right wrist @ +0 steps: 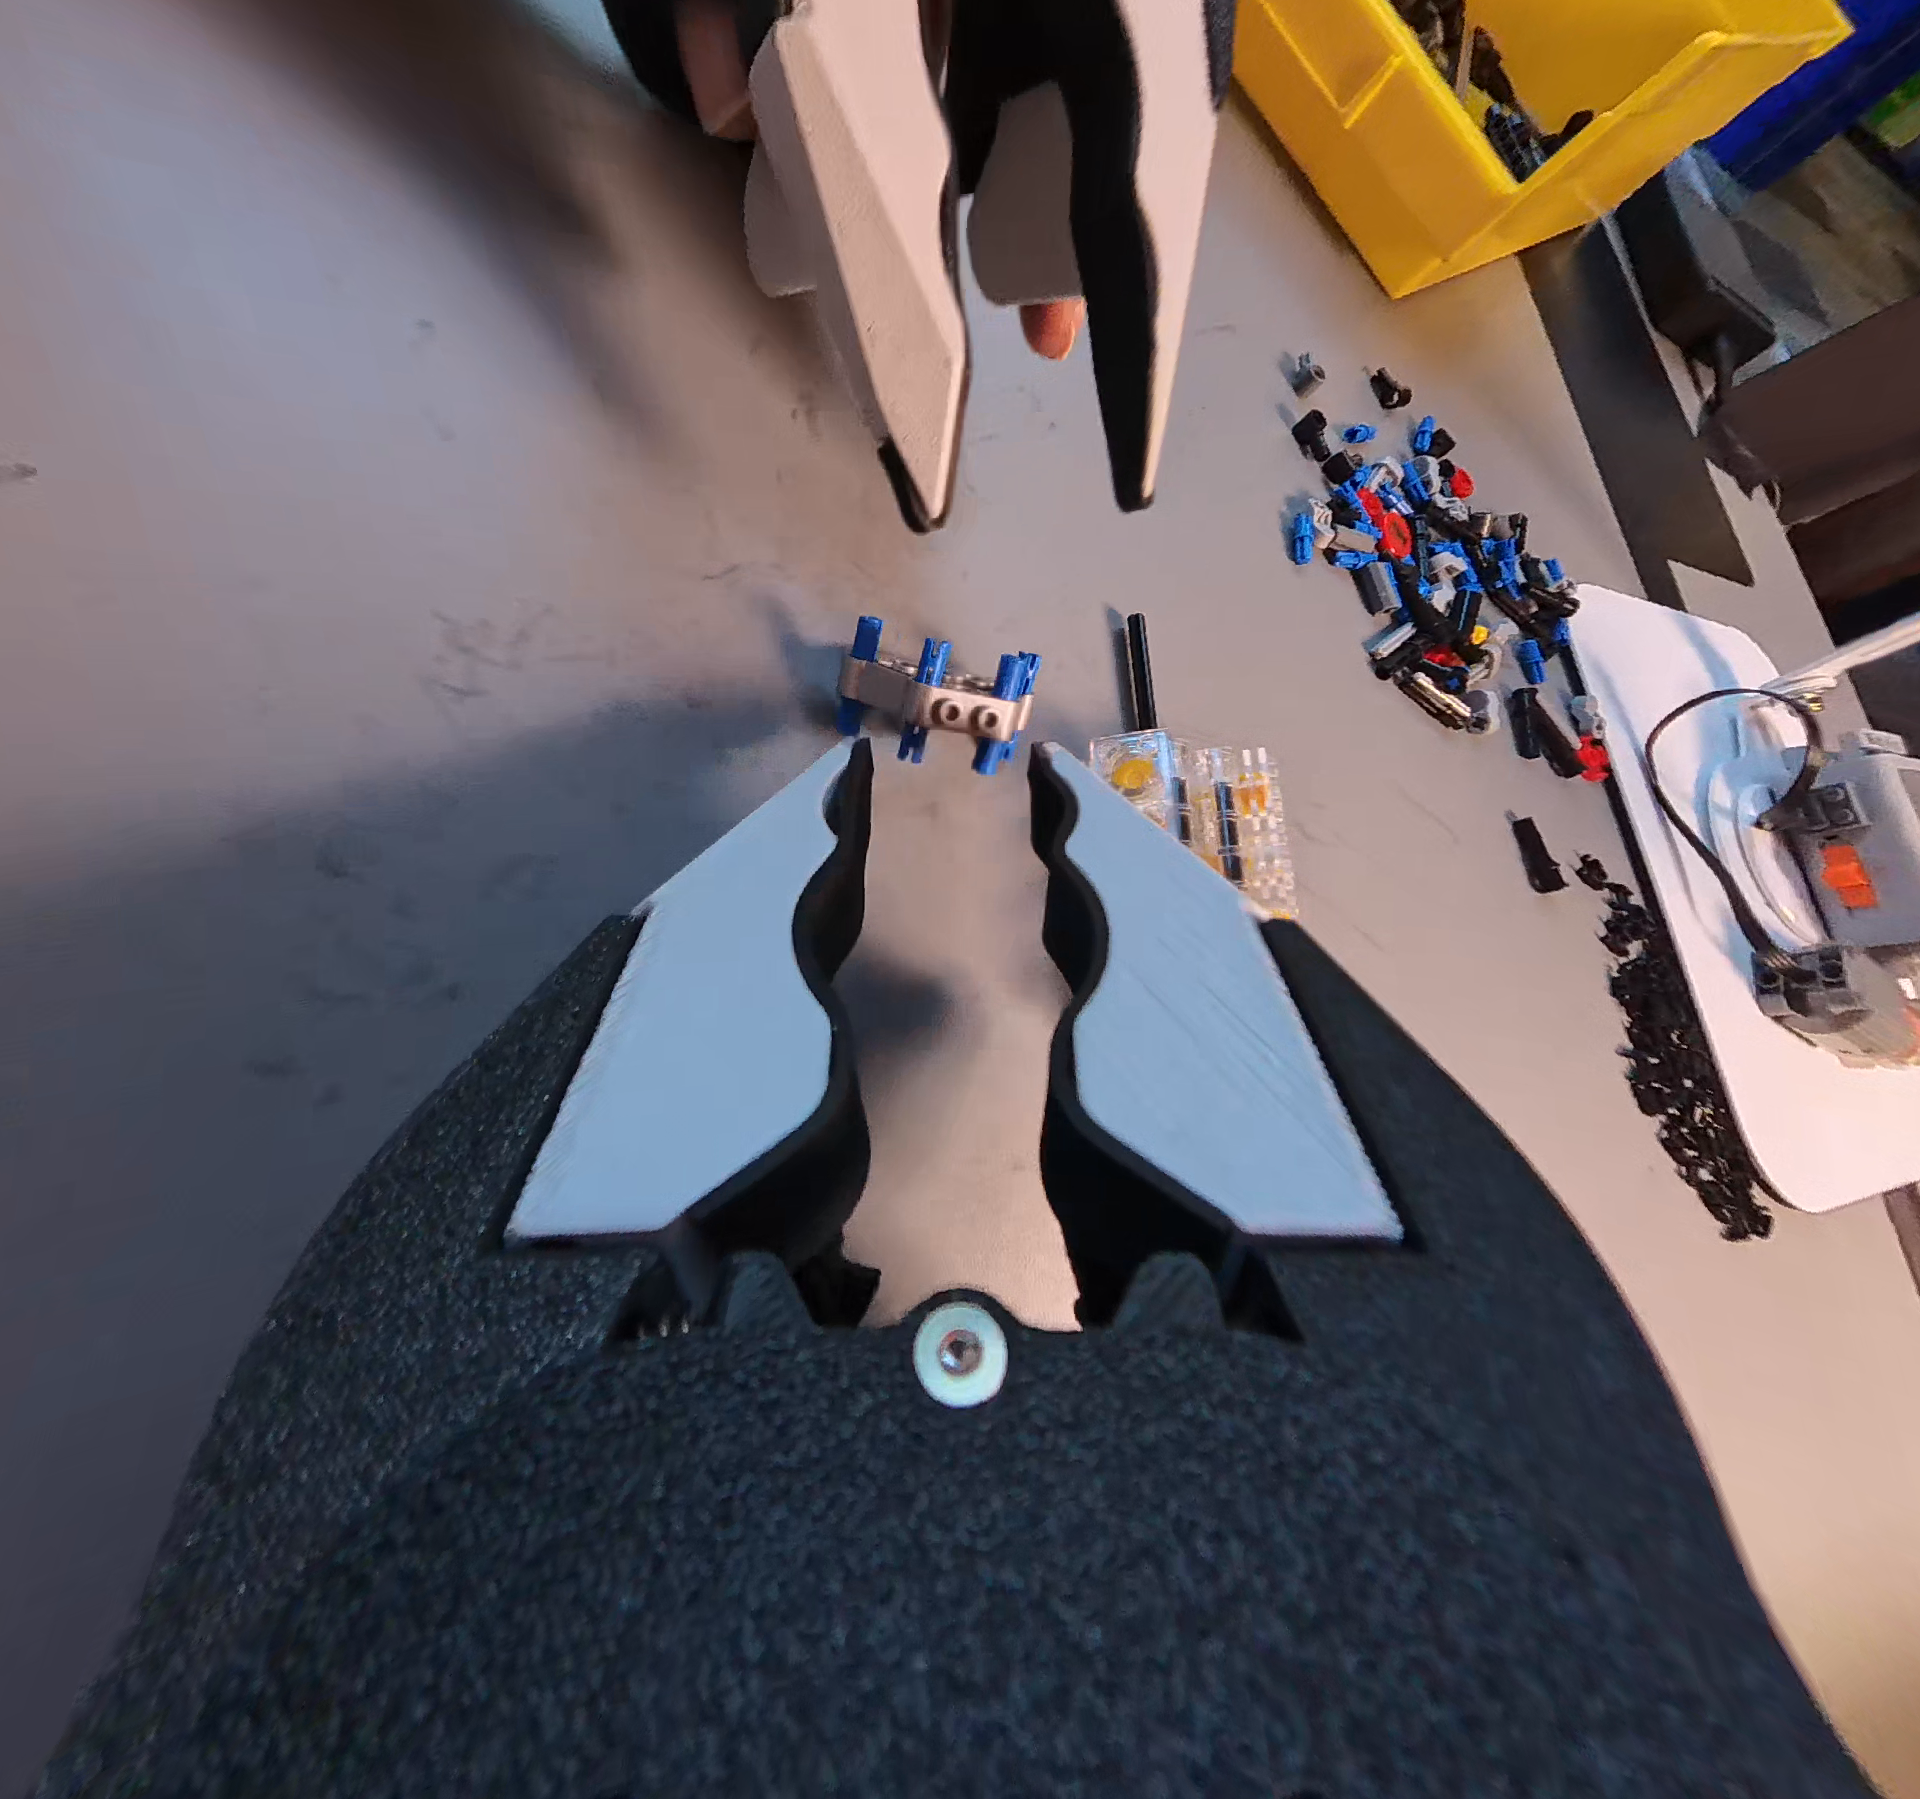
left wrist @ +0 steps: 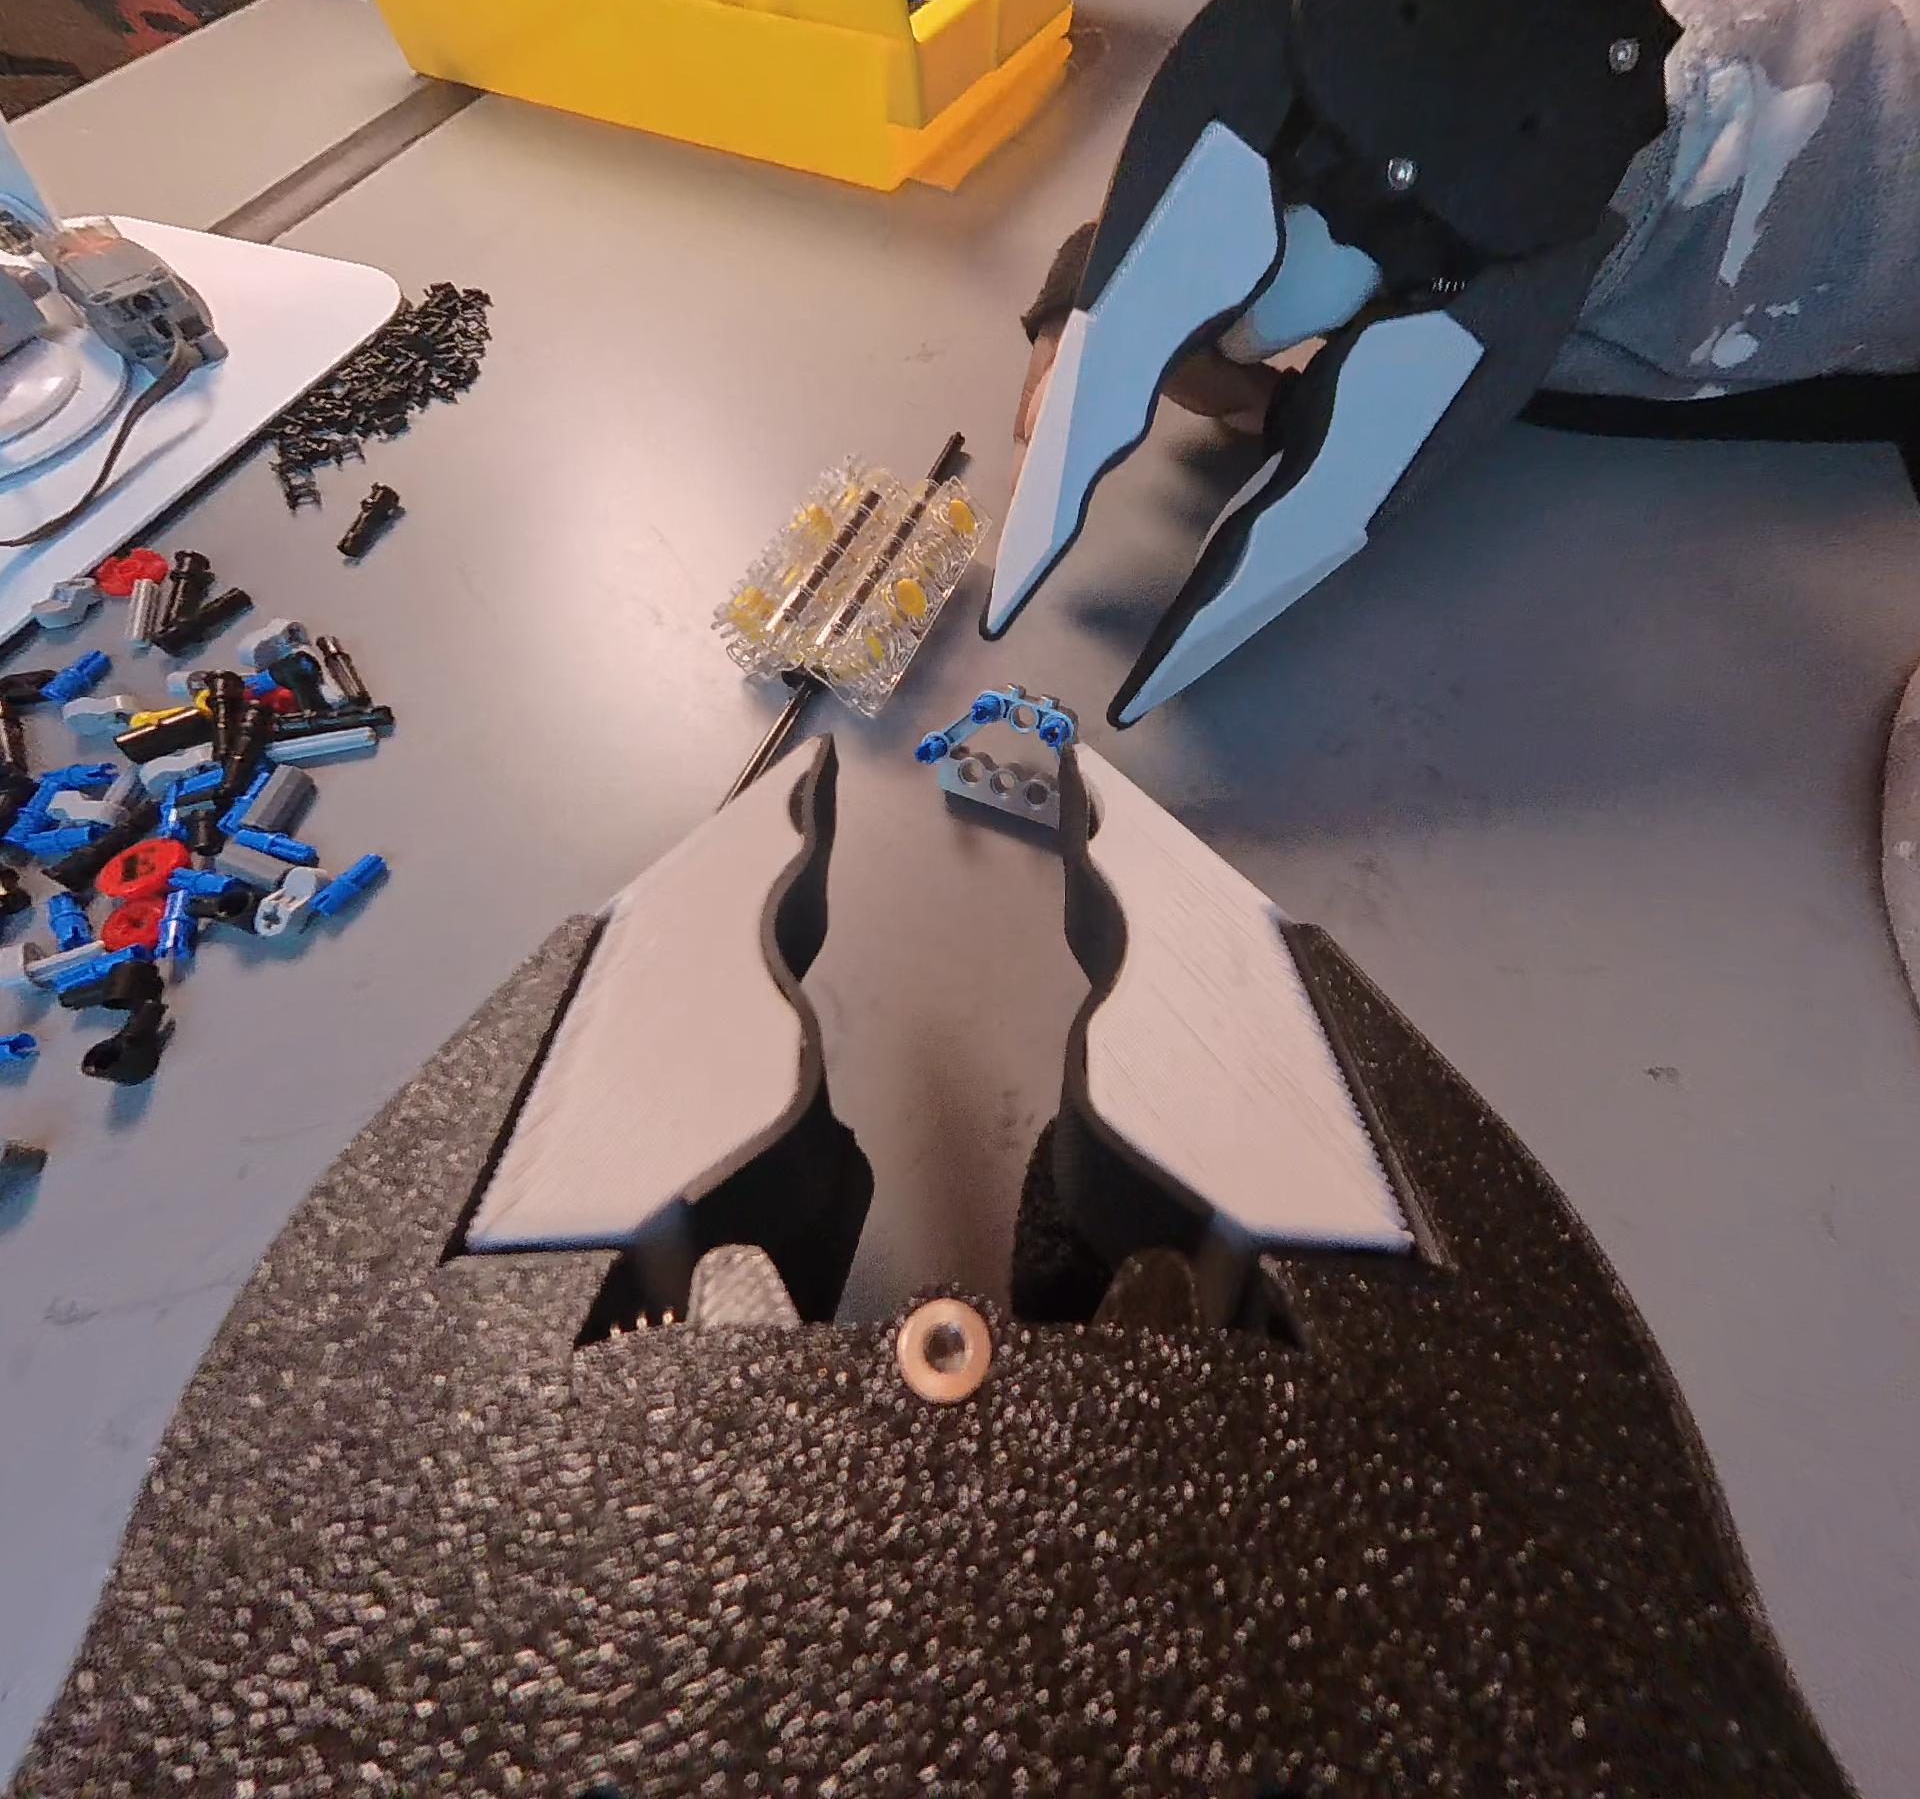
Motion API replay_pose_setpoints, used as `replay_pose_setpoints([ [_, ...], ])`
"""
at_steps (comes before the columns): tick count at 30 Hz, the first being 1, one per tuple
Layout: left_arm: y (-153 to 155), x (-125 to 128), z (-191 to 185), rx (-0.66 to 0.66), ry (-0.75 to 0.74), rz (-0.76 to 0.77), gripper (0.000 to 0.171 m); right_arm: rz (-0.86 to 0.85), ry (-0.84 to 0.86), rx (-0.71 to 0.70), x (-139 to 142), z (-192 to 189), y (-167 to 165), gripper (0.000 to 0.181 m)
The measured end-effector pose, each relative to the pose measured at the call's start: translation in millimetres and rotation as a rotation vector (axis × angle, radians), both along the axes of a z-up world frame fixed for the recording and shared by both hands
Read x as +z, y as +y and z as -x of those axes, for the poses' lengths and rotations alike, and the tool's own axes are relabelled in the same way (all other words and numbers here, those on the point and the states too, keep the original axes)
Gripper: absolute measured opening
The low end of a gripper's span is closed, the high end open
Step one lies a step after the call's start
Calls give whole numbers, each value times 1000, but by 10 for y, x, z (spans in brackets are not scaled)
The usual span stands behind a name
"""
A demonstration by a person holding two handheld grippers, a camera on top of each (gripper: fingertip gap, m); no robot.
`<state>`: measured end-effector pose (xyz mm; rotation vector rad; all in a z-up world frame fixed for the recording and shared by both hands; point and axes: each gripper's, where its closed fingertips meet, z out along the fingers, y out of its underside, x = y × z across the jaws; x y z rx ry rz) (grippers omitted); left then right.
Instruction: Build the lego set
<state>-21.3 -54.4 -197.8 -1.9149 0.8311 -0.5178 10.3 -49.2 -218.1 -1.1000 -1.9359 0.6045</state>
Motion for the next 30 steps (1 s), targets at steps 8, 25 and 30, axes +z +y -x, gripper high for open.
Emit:
replay_pose_setpoints([
  [8,23,-73,-23,-16,9,50,43,213,280,-54,581,-17,166,42],
  [25,43,16,54,82,-36,22,71,272,668,-415,1167,-262,952,89],
  [30,-29,-82,-63,45,9,64,65,315,658,-423,1128,-261,980,87],
])
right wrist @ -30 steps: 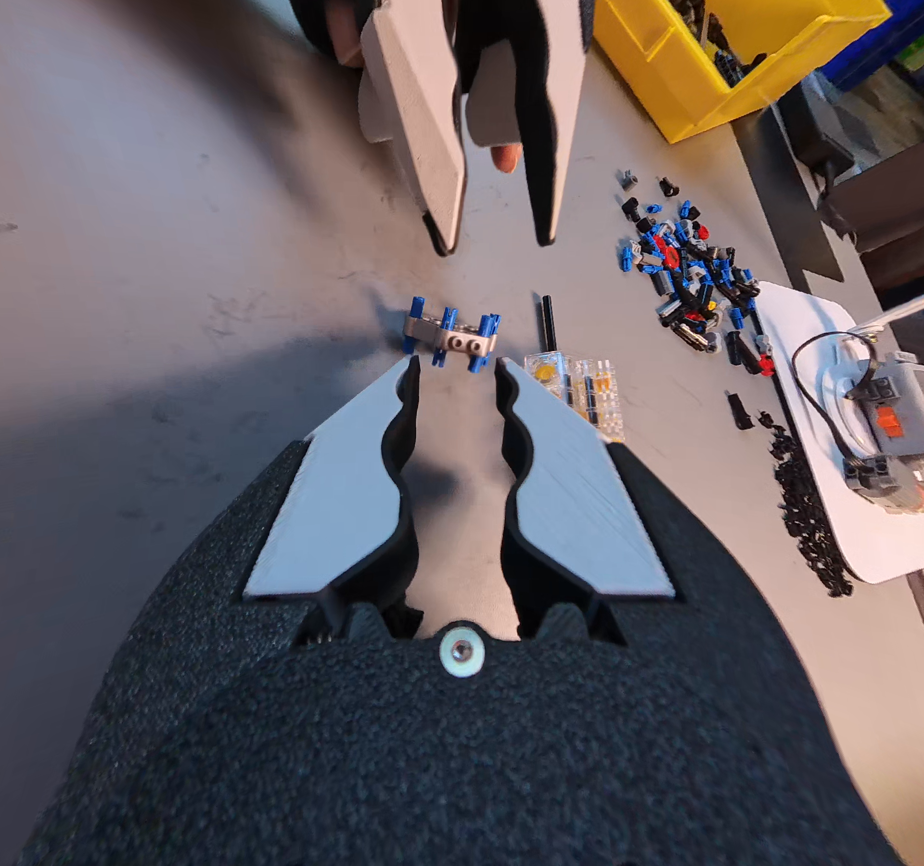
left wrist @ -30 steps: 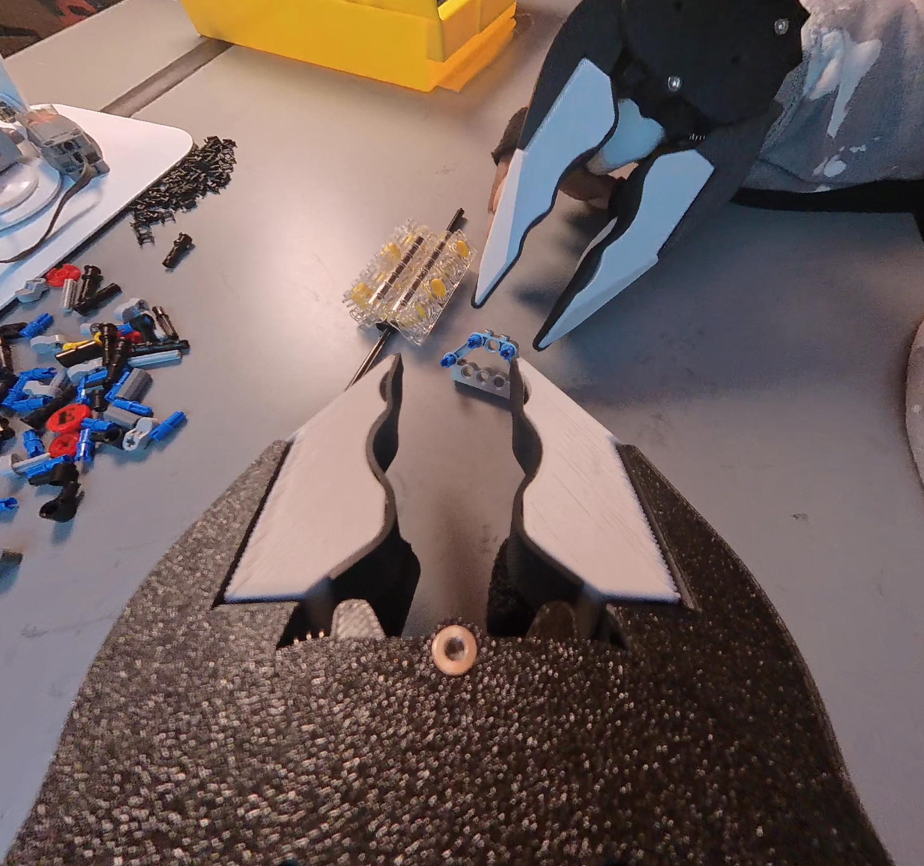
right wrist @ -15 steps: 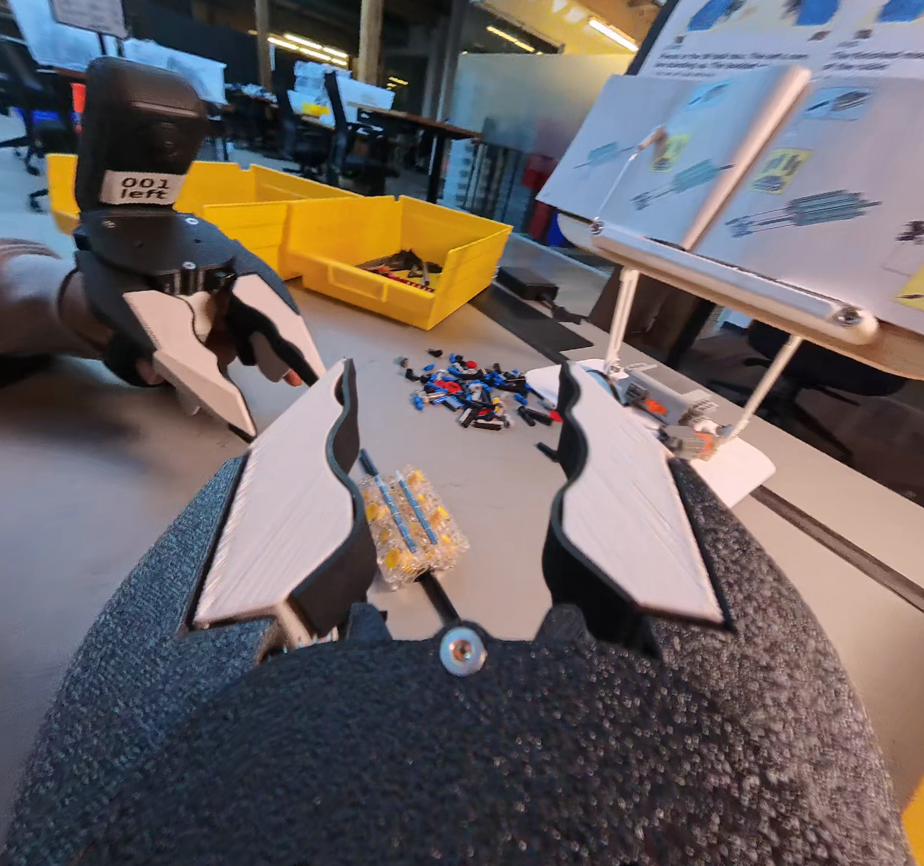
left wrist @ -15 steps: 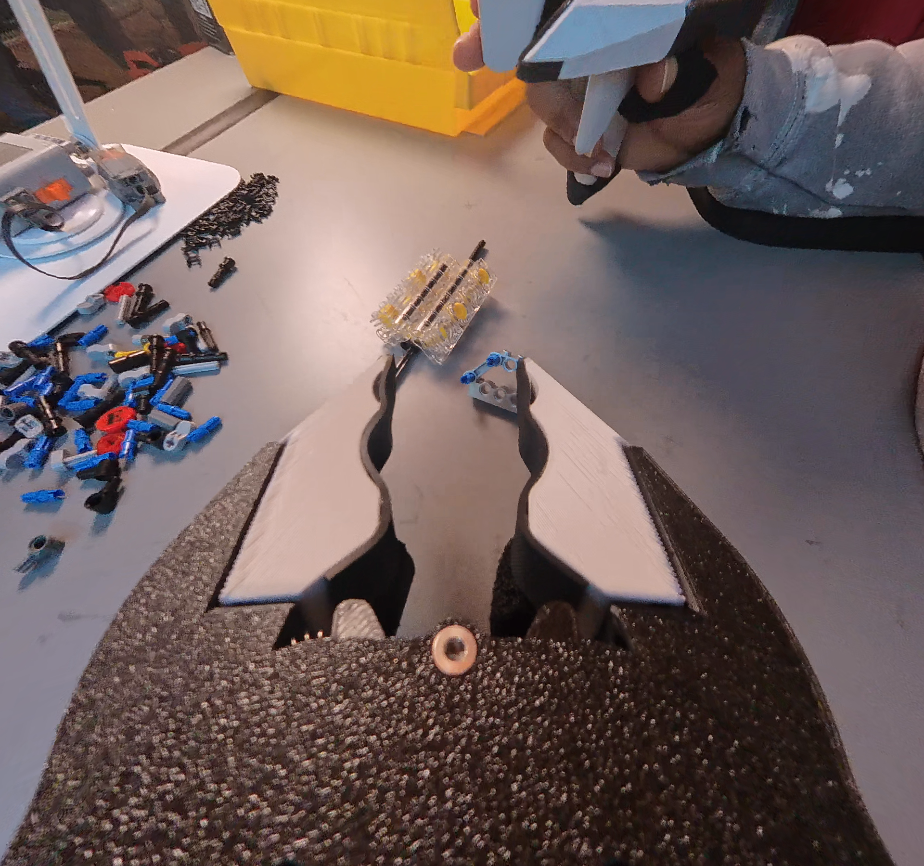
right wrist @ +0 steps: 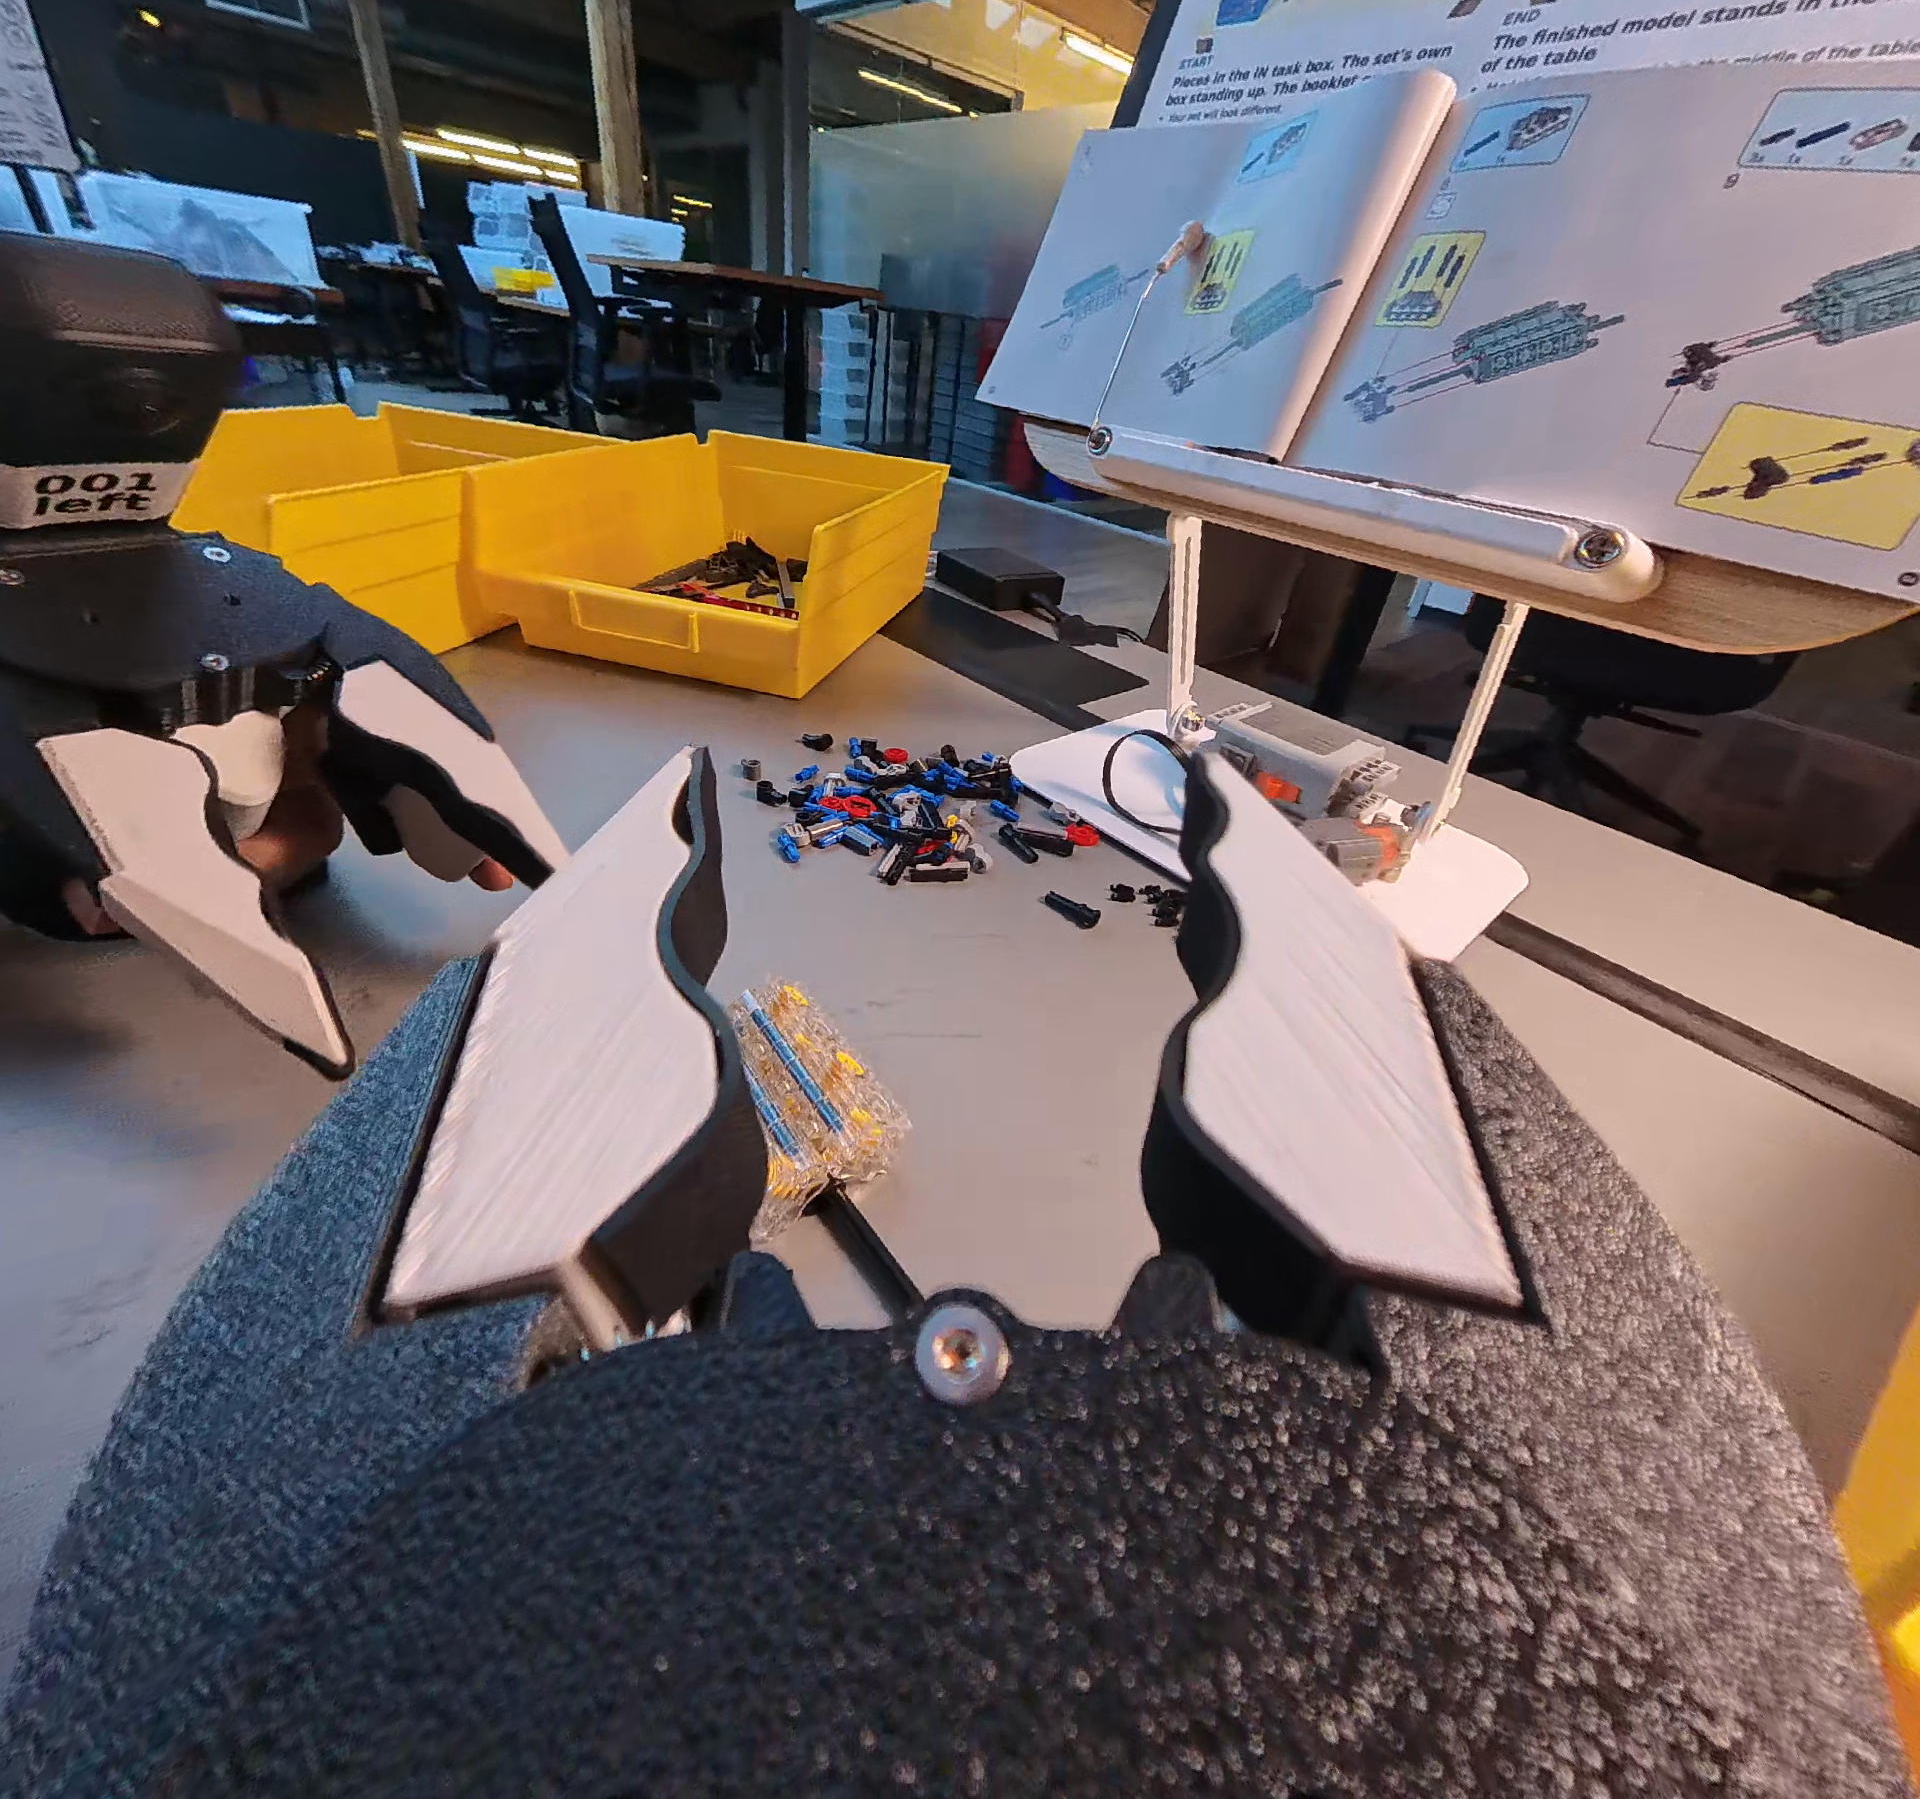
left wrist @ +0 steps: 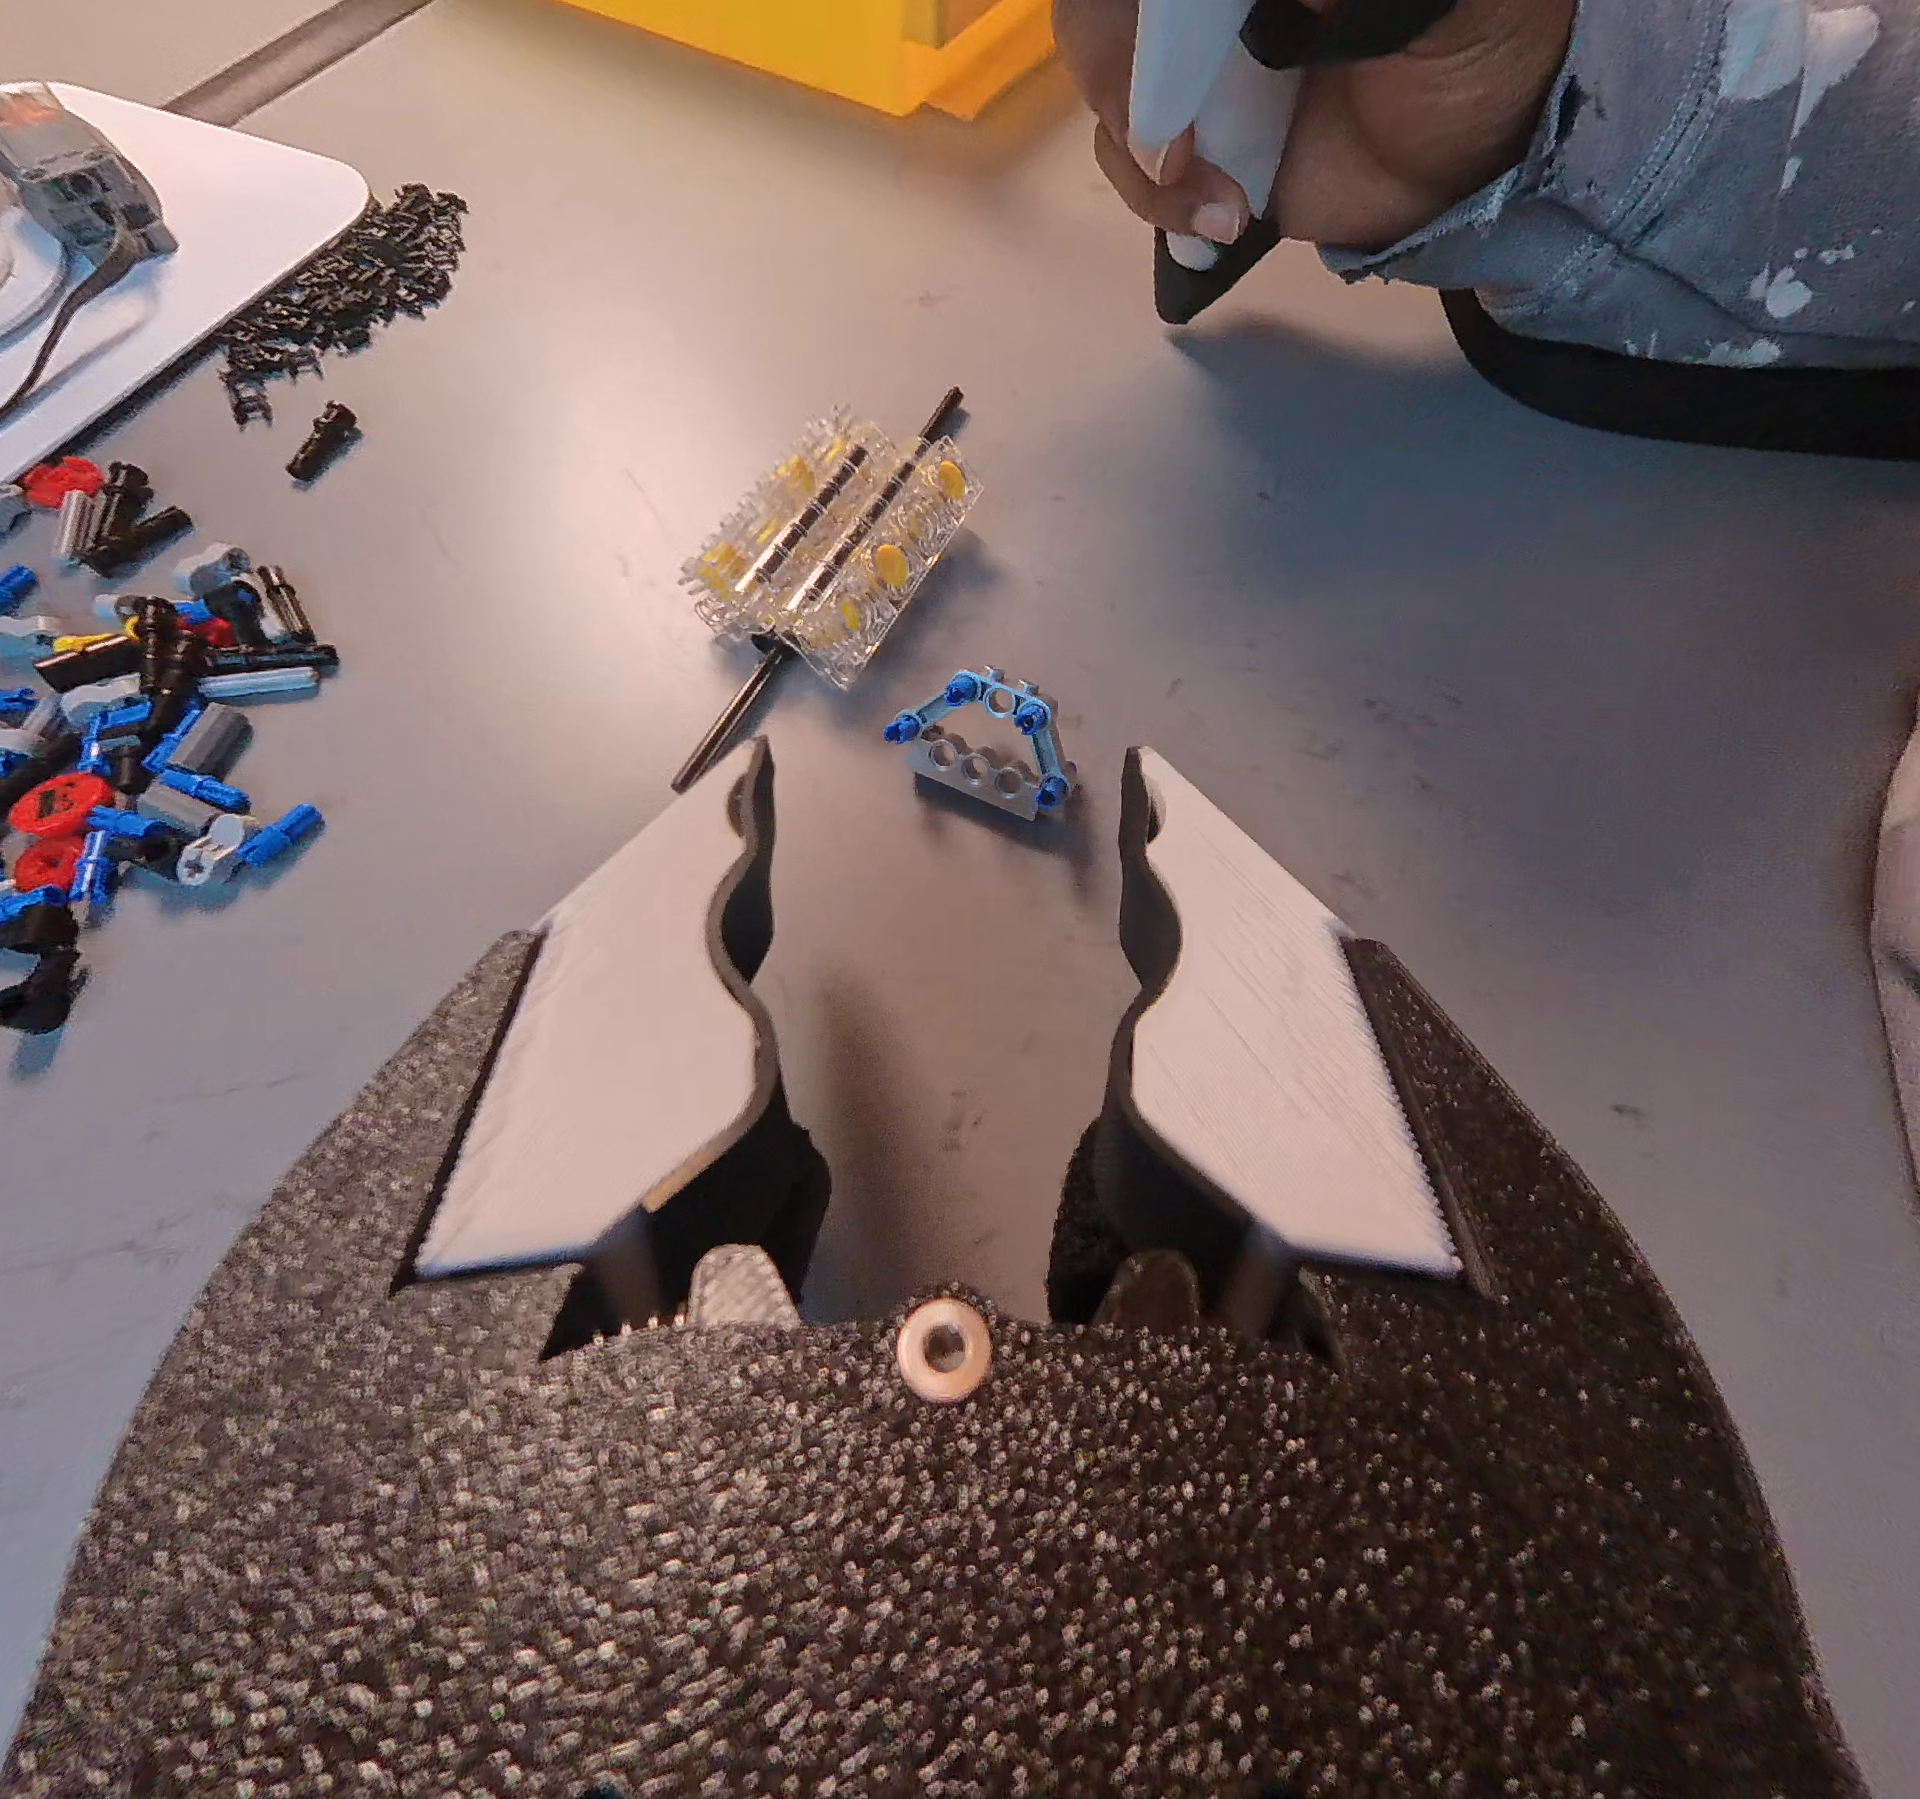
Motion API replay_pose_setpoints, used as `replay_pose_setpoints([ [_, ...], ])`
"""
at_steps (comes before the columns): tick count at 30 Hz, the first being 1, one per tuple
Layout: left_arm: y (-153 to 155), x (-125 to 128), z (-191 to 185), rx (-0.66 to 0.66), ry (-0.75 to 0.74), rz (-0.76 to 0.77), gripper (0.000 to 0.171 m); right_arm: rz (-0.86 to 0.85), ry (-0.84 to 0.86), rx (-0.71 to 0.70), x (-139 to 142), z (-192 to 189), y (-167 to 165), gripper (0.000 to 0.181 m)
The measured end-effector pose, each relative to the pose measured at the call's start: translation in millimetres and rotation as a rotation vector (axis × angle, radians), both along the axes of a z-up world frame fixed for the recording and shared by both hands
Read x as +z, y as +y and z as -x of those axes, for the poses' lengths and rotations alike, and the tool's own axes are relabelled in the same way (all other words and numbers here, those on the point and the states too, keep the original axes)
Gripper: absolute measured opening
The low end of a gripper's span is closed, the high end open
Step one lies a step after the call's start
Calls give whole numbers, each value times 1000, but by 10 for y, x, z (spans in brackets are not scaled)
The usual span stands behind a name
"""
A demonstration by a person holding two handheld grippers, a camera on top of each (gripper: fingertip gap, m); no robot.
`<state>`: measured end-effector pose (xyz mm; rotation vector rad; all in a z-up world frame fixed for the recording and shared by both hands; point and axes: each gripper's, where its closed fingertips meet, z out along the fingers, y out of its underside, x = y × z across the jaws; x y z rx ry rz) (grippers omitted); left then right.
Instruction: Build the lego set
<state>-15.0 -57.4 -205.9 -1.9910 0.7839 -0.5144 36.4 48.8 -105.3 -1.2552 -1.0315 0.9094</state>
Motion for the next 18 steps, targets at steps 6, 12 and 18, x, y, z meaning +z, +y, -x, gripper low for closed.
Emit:
replay_pose_setpoints([
  [6,-16,-79,-76,-14,35,32,60,6,-8,6,-14,11,-10,85],
  [12,-28,-175,-127,-27,97,49,51,13,-19,16,-35,27,-28,81],
  [18,-46,-211,-132,-39,124,51,27,12,-29,17,-39,28,-36,78],
])
